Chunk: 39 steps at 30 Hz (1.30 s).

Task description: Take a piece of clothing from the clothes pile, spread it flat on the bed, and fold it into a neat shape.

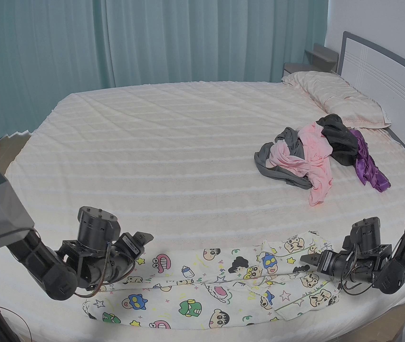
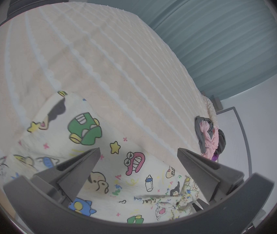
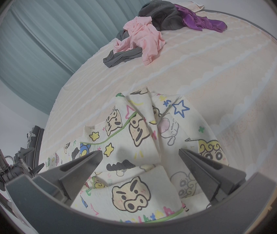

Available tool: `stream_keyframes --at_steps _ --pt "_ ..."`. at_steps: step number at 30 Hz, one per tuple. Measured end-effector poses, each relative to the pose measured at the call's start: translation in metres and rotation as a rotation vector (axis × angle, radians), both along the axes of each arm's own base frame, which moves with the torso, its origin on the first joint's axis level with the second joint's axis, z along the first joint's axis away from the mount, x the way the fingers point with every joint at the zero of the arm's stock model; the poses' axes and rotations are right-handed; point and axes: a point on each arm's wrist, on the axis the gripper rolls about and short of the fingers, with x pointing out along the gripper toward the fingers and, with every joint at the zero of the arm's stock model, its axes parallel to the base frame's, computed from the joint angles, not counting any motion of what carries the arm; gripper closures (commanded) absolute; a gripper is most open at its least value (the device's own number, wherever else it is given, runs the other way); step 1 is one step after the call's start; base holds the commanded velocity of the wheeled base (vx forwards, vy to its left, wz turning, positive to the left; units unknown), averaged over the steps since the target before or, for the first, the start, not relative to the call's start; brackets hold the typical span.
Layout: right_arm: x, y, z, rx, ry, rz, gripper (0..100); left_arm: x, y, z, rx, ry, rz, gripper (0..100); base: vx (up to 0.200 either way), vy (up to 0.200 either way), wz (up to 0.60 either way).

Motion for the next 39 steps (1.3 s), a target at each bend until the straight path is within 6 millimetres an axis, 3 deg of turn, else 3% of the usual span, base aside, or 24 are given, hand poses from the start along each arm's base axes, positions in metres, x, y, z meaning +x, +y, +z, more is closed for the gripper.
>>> stream_keyframes --at_steps 6,12,32,39 --pt "-0.001 0.001 0.0 0.0 0.002 0.007 0 -0.001 -0.011 -0.02 0.034 0.053 -0.022 0 0.0 0.0 0.0" --pt "-0.001 0.002 0.0 0.0 0.002 0.007 0 -0.017 -0.016 -0.031 0.066 0.102 -0.061 0 0.0 0.0 0.0" --pt "-0.002 0.002 -0.001 -0.001 0.007 0.009 0 -0.056 -0.001 -0.032 0.164 0.142 -0.042 0 0.0 0.0 0.0" --pt "-0.003 0.003 -0.001 -0.002 0.007 0.013 0 -0.066 0.009 -0.017 0.14 0.104 -0.028 0 0.0 0.0 0.0"
